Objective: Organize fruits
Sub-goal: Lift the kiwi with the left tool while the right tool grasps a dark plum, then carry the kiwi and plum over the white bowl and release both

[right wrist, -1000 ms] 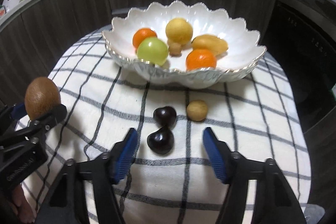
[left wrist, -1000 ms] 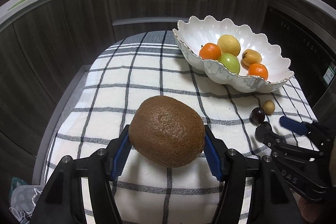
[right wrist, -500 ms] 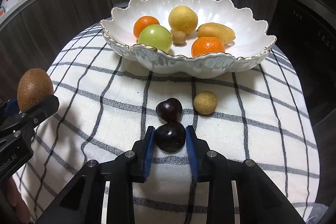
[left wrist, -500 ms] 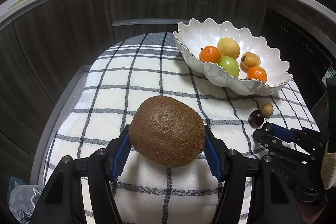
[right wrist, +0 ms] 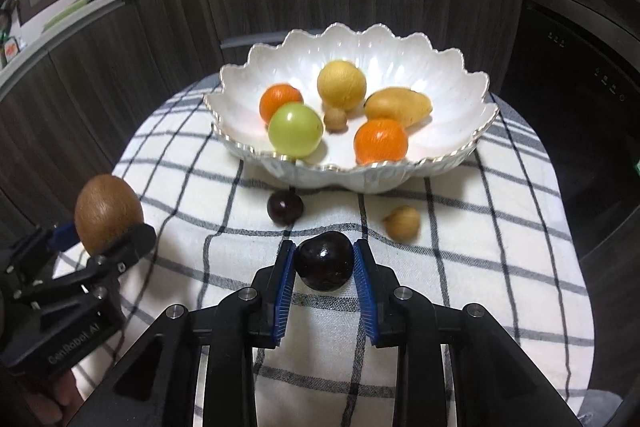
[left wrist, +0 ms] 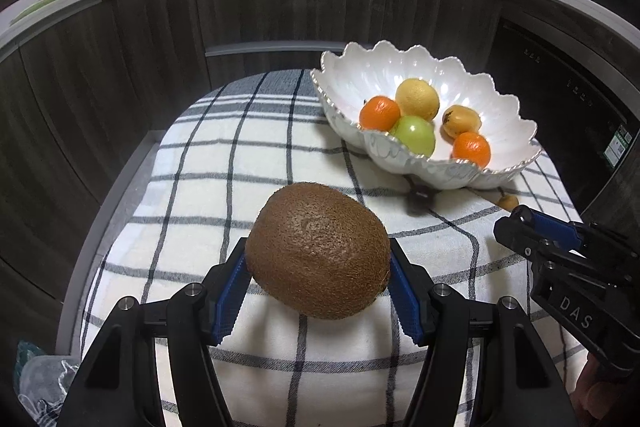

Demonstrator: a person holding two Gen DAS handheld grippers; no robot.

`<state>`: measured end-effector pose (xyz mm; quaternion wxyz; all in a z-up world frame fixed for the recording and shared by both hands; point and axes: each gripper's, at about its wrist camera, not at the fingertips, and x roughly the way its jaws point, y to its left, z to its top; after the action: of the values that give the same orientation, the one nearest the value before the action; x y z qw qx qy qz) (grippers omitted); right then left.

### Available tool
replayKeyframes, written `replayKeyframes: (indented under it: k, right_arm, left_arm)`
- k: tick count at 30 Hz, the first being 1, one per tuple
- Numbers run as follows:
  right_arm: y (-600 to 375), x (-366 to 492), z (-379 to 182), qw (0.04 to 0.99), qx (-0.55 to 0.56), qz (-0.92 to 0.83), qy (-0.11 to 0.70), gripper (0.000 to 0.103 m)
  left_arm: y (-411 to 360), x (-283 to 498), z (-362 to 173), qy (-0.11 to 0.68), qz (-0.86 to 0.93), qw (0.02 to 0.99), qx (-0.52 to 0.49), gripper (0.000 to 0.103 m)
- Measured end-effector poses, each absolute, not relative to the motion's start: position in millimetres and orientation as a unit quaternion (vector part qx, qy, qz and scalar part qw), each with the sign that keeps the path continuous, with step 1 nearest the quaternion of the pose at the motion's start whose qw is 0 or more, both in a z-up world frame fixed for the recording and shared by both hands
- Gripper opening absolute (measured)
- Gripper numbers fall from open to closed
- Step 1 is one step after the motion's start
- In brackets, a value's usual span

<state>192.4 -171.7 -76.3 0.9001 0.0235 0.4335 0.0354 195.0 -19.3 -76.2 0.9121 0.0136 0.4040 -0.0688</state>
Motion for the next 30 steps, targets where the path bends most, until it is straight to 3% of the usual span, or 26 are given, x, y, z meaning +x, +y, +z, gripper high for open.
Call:
replayKeyframes:
  k: [30]
  right_arm:
    - [-202,225,-8,0.934,0.021,0.023,0.357,0.030]
  left_arm:
    - [-59,247,-27,0.362,-0.093,0.927,0.021,0.063]
